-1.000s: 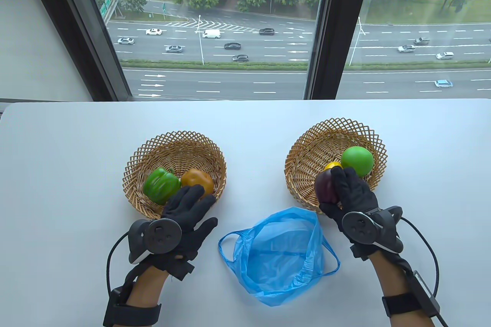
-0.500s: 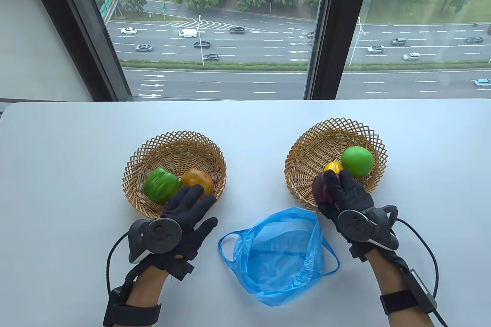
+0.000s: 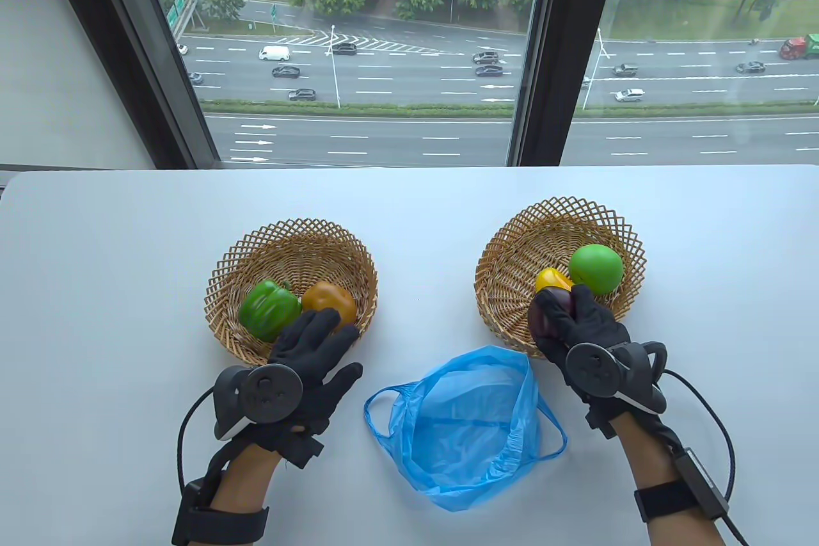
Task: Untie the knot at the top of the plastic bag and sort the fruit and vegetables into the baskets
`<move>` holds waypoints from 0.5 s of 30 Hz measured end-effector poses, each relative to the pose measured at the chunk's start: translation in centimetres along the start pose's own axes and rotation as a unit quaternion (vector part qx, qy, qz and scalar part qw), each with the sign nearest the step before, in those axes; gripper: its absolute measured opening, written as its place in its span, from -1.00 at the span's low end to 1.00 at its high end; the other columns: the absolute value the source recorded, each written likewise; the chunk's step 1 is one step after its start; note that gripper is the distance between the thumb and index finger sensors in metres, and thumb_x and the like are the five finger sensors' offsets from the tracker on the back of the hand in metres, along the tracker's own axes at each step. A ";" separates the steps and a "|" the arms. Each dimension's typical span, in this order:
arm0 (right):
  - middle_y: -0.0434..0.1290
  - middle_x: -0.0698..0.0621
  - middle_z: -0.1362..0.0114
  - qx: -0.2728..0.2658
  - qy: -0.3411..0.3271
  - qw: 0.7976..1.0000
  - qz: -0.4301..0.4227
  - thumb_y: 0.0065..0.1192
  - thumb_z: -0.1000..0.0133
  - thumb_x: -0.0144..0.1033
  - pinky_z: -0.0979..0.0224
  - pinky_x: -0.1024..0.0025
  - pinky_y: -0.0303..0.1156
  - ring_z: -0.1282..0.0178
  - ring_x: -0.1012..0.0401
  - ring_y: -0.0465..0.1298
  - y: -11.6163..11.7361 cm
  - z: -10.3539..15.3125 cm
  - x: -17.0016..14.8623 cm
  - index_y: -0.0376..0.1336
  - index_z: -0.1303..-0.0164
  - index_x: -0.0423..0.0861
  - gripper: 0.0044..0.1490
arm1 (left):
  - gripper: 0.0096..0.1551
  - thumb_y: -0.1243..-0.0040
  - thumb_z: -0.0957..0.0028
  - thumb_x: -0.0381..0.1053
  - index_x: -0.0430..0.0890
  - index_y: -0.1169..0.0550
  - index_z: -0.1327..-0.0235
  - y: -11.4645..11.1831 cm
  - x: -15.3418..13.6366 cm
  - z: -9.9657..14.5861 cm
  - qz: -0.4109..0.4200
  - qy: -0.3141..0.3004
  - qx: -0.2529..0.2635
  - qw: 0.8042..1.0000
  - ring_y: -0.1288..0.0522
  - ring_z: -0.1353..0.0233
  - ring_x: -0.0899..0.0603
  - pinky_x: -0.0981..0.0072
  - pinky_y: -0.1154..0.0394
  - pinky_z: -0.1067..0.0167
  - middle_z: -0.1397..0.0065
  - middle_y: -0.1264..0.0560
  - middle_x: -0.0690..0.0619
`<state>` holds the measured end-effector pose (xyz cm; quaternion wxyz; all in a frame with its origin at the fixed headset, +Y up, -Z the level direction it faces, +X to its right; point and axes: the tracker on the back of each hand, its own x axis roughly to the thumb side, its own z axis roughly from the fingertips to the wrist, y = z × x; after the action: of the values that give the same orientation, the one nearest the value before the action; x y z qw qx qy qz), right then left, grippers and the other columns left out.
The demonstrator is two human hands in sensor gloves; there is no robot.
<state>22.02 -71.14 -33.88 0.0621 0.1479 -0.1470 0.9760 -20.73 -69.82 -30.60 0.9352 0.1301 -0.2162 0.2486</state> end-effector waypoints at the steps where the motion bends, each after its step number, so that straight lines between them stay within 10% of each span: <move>1: 0.11 -0.51 -0.65 -0.002 0.001 1.000 0.000 0.20 -0.15 0.00 -0.34 -0.27 0.41 -0.45 -0.39 0.40 0.0 0.0 -0.1 -0.05 -0.69 0.16 -0.10 | -0.23 -0.17 -0.03 0.30 -0.02 -0.54 -0.48 0.0 0.0 0.0 0.000 0.000 0.000 1.000 -0.15 -0.62 -0.40 -0.39 -0.12 -0.43 -0.69 -0.30 -0.17; 15: 0.07 -0.44 -0.68 0.005 0.001 1.000 0.003 0.09 -0.24 -0.01 -0.36 -0.30 0.39 -0.47 -0.40 0.38 0.2 -0.1 -0.1 0.02 -0.68 0.14 -0.24 | -0.16 -0.17 -0.03 0.30 -0.07 -0.46 -0.55 0.0 -0.1 0.0 -0.001 0.000 0.005 1.000 -0.13 -0.63 -0.40 -0.37 -0.12 -0.44 -0.70 -0.28 -0.16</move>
<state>22.07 -71.27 -34.05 0.0583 0.1465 -0.1426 0.9771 -20.79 -69.86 -30.62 0.9347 0.1347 -0.2149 0.2488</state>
